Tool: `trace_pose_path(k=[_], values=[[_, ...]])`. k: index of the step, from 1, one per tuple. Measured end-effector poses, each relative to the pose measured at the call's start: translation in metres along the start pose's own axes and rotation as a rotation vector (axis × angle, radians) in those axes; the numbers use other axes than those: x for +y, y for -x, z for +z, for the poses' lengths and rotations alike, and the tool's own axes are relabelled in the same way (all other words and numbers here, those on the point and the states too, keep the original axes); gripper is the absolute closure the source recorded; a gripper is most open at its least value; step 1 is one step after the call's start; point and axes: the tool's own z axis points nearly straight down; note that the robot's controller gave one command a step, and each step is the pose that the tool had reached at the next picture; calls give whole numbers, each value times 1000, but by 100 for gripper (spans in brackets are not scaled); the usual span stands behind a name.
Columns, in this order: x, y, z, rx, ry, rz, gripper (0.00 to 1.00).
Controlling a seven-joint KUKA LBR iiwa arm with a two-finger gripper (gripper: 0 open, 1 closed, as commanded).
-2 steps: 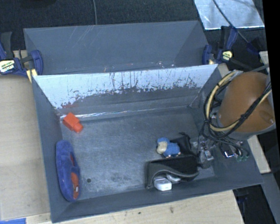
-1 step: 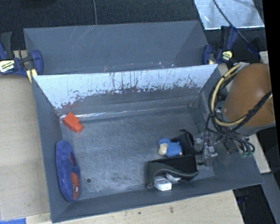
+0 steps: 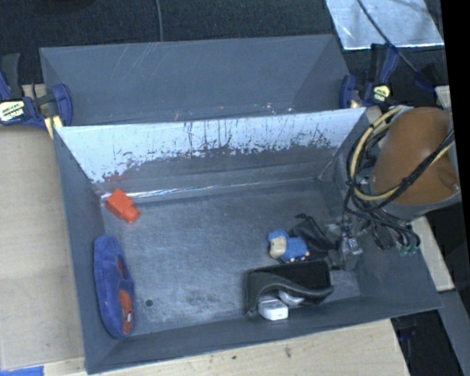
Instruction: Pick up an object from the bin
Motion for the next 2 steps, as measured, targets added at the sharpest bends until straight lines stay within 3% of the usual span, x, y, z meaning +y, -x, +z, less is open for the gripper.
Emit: trace_pose_path(k=[1,2], values=[[-6,6,-23,-2,0,25,100],[2,54,-2,-1,0,10,100]])
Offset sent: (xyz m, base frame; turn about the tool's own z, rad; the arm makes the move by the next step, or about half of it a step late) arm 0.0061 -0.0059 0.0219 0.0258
